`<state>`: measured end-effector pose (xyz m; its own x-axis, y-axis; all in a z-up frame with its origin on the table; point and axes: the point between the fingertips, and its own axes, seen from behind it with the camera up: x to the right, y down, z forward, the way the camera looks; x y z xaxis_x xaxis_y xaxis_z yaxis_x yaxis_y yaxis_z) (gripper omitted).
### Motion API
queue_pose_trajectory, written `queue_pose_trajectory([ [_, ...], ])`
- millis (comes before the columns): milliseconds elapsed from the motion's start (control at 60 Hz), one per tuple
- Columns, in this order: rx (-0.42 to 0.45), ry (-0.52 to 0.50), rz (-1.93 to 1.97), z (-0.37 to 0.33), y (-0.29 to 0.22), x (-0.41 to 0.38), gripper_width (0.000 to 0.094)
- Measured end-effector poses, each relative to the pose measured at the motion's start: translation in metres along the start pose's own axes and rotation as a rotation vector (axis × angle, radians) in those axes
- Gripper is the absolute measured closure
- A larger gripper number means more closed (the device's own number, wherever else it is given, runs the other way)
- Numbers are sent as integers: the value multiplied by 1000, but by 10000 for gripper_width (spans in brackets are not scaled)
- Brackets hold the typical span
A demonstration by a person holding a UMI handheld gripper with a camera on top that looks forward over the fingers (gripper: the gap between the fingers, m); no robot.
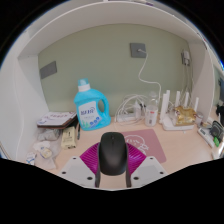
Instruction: Arrange mouse
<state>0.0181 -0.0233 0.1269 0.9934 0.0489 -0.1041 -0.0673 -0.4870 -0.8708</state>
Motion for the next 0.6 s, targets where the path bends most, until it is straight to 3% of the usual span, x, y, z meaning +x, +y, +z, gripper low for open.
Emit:
queue_pose_trajectory([
  [100,82,16,-2,29,-60,22,593],
  [167,76,43,-6,60,-70,41,595],
  [400,-159,88,17,153,25,90,592],
  [600,-211,90,-21,165,56,98,464],
])
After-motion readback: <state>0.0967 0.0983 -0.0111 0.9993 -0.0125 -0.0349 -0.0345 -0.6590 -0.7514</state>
